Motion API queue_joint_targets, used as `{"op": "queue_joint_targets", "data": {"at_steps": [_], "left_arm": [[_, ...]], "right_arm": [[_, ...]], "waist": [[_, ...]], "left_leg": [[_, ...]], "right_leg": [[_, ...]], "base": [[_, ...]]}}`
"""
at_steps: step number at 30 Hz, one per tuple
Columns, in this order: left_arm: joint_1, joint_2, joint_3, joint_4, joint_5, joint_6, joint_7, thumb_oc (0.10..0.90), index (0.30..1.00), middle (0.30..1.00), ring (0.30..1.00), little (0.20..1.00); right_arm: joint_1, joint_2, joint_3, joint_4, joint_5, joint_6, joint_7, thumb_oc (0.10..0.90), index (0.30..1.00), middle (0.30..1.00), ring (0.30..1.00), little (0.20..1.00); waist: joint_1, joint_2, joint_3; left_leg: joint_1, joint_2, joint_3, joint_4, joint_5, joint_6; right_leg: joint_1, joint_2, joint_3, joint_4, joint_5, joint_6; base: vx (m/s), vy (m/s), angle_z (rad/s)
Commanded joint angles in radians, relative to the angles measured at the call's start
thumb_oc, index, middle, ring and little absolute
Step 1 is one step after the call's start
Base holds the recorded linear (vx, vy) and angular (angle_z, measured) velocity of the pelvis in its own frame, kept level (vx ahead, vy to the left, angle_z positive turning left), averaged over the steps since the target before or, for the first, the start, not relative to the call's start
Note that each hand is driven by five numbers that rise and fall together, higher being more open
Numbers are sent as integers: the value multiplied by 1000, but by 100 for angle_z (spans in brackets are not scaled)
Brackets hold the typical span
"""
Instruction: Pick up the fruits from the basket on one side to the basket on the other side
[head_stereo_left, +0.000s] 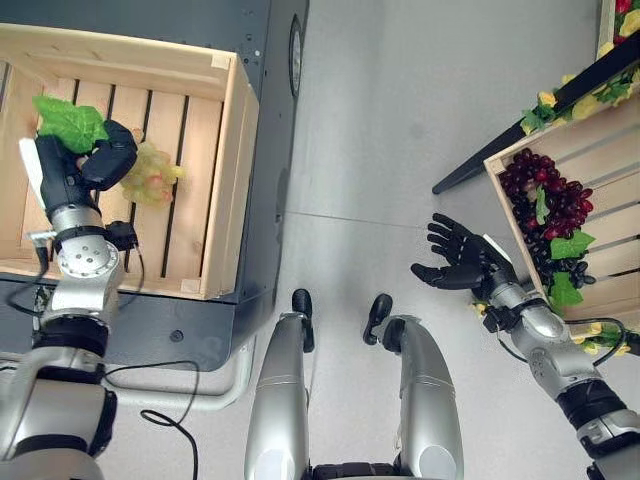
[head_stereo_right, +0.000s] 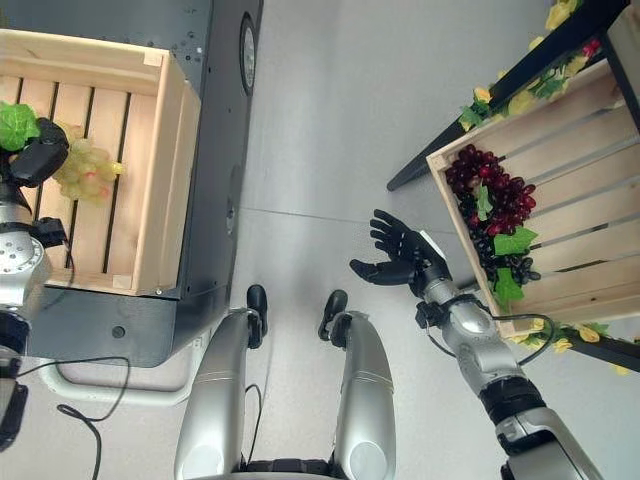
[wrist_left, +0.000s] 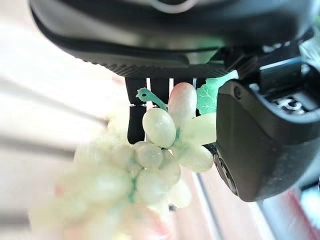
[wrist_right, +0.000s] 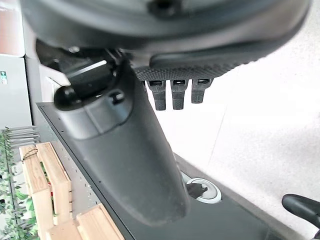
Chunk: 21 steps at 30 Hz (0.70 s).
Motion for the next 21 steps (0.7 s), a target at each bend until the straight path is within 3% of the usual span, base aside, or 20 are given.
{"op": "queue_joint_targets", "data": {"at_steps": [1, 6, 15, 21], "left_arm": [[-11, 7, 120, -105, -199, -159, -65, 400, 300, 300, 300, 300], [41, -75, 166, -151, -372, -181, -109, 400, 300, 300, 300, 300], [94, -126, 215, -180, -492, -182, -131, 400, 300, 300, 300, 300], [146, -164, 251, -215, -514, -179, -164, 400, 300, 300, 300, 300]], "right_arm": [[-8, 4, -87, -115, -31, -29, -25, 800, 900, 900, 900, 900], [-3, 40, -92, -122, -56, -8, -36, 800, 900, 900, 900, 900], [17, 67, -101, -131, -70, 11, -36, 800, 900, 900, 900, 900], [60, 99, -102, -113, -68, -8, -8, 800, 900, 900, 900, 900]], "waist": [[0, 30, -13], [2, 40, -13], [1, 56, -13], [3, 64, -13]], "left_leg": [[161, -61, 58, -143, -42, 37], [213, -72, 51, -168, -42, 39], [298, -85, 52, -207, -21, 45], [414, -100, 26, -255, -13, 40]], "right_leg": [[106, 27, 28, -65, 27, 25], [148, 22, 33, -78, 23, 29], [225, 13, 30, -108, 29, 20], [344, 12, 29, -154, 25, 21]], "base": [[0, 0, 0], [4, -2, -1], [-12, -5, 0], [-3, -43, 1]]}}
